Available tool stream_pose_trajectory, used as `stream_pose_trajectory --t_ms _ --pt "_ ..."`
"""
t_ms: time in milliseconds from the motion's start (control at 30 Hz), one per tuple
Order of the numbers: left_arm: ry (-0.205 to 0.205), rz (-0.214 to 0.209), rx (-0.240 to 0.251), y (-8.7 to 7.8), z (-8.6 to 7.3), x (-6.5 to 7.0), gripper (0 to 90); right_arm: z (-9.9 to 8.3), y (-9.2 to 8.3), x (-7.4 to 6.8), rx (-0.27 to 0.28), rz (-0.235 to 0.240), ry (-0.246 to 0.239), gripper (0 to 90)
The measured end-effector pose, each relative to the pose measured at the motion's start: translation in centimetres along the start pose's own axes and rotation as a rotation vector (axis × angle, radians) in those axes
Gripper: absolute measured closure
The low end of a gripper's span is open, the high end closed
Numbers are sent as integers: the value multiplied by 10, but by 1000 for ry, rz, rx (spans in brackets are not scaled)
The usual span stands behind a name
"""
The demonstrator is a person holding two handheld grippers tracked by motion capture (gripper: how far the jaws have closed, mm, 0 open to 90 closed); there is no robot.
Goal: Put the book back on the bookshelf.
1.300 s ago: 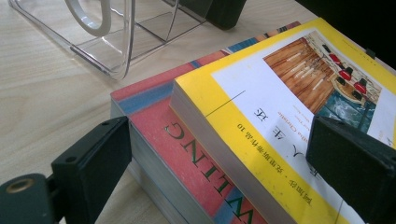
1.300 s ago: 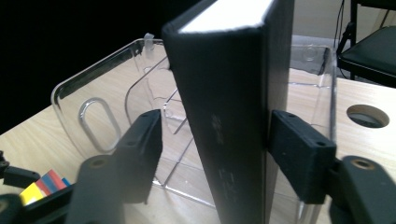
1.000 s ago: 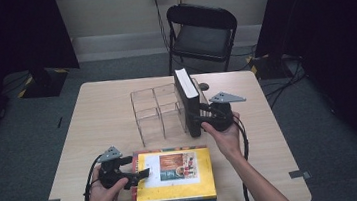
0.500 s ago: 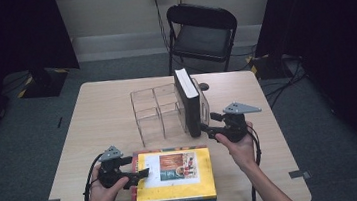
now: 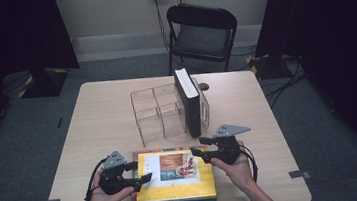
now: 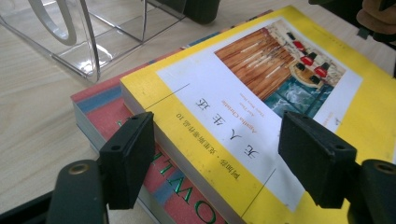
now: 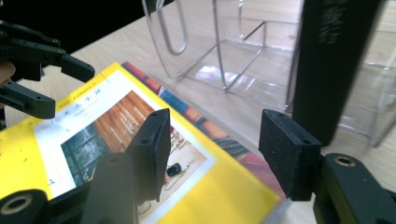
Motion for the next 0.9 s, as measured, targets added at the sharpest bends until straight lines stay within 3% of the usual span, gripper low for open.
stream_pose_trajectory --t_ms 133,200,367,567,900 --pt "4 14 -2 1 -1 0 278 -2 12 -7 -23 27 -17 440" --pt "1 20 2 3 -2 -1 265 -5 18 -10 -42 24 -38 434" --pt "3 12 -1 3 -2 -1 267 -11 26 -10 -73 24 -36 427" --pt "-7 8 10 5 1 -5 322 -14 23 -9 -68 22 -33 495" --pt "2 2 26 18 10 -12 320 -21 11 -10 -71 22 -42 556"
Point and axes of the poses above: each handheld gripper's, and its own axes: y roughly forward along the jaws, z roughly out of its top, x roughly to its right, the point moved 4 cm from there along y, roughly forward along the jaws, and after that the axes turned 12 degrees about -z, right-handed, at the moved point
